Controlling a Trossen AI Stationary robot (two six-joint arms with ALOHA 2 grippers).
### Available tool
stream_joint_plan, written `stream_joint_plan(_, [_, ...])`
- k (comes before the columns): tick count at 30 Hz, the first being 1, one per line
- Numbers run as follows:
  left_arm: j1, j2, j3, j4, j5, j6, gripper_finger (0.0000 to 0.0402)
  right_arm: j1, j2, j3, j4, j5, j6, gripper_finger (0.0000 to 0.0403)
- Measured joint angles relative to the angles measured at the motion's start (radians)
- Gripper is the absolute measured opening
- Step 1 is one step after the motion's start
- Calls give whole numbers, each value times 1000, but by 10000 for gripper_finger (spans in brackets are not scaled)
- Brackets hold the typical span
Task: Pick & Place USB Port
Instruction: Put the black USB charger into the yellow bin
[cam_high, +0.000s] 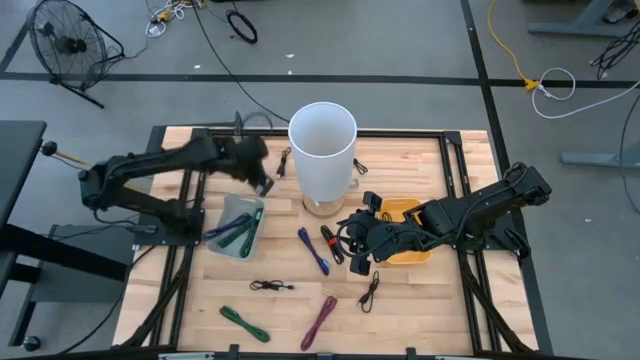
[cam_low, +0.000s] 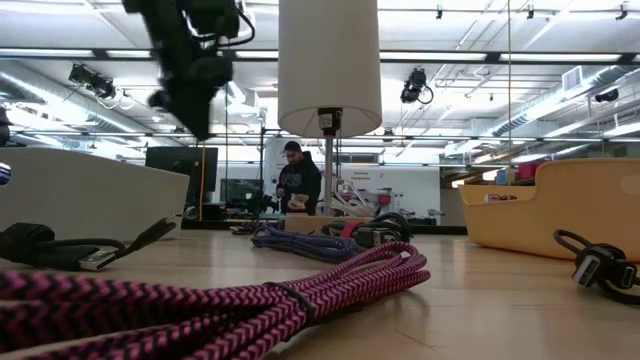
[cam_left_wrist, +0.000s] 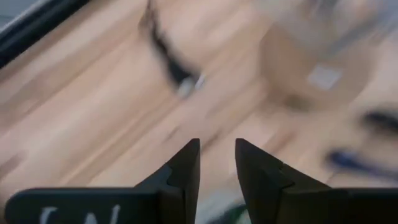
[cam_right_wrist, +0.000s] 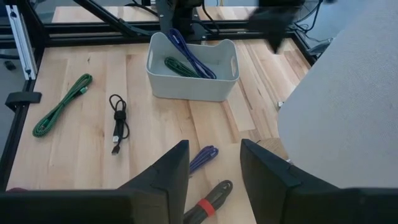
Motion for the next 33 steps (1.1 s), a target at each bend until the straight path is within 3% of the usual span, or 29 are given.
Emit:
stream_joint_plan(3, [93,19,2,136,52,16,103,0,0,0,0,0,0,146])
stream_joint_plan(9, [212,126,2,191,52,-20,103,0,0,0,2,0,0,146])
stream_joint_plan(22, [217,420,2,348,74,-28,110,0,0,0,2,0,0,146])
stream_joint_plan(33, [217,488,1,411,54,-15,193,0,0,0,2,1,0,146])
